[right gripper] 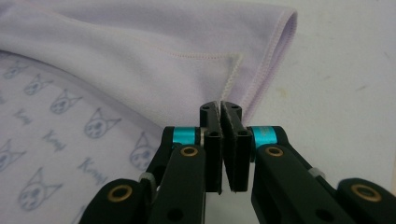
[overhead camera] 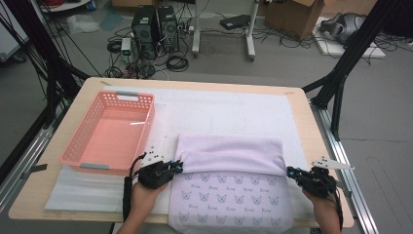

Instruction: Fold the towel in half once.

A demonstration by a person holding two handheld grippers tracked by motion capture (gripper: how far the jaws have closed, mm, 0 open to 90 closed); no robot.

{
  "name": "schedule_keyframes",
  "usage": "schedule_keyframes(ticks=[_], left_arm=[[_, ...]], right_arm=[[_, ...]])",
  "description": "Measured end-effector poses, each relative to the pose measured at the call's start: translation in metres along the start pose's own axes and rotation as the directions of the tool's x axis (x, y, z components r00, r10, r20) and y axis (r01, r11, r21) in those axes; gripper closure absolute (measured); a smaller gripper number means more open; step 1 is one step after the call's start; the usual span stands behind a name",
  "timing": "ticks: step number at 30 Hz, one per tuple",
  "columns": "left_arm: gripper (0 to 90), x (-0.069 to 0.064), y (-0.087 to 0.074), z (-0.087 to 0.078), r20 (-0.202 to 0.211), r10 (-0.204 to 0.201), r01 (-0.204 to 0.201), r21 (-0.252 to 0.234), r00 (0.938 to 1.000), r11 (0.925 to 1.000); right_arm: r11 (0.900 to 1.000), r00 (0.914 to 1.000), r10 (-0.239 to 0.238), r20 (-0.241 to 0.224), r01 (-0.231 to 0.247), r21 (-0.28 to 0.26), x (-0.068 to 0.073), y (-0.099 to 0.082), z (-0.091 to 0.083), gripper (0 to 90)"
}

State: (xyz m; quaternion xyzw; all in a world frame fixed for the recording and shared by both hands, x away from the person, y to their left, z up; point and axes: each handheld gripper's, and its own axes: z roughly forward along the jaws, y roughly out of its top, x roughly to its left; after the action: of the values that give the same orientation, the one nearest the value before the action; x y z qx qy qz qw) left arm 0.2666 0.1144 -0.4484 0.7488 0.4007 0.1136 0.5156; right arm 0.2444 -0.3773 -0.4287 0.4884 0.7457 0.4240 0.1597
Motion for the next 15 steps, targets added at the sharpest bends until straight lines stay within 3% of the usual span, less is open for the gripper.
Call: schedule_keyframes(ticks=[9,10,12,15], left_arm=[[82.4,-0.014,-0.016,-0.022,0.034,0.013,-0.014,0.031,0.9993,0.9994],[80.4,-0.015,-0.017,-0.022,0.035,0.019,-0.02,0.033,0.9992,0.9993],[67.8,-0.015,-0.014,-0.021,0.027,-0.002,0.001,0.022,0.9996,0.9998],[55.4,-0.013,-0.007,-0.019,0.022,-0.008,0.008,-0.003,0.9997,1.0]], right_arm=[[0.9996,0.9998,0.003,-0.018,-0.003,0.027,0.012,-0.023,-0.024,87.4],[0.9994,0.9999,-0.004,-0.015,0.005,0.034,0.014,-0.024,-0.025,87.3],[0.9992,0.9999,-0.008,-0.012,0.009,0.038,0.015,-0.024,-0.024,85.2],[1.0,1.0,0.009,0.0,-0.009,0.004,0.017,-0.018,-0.025,71.2]])
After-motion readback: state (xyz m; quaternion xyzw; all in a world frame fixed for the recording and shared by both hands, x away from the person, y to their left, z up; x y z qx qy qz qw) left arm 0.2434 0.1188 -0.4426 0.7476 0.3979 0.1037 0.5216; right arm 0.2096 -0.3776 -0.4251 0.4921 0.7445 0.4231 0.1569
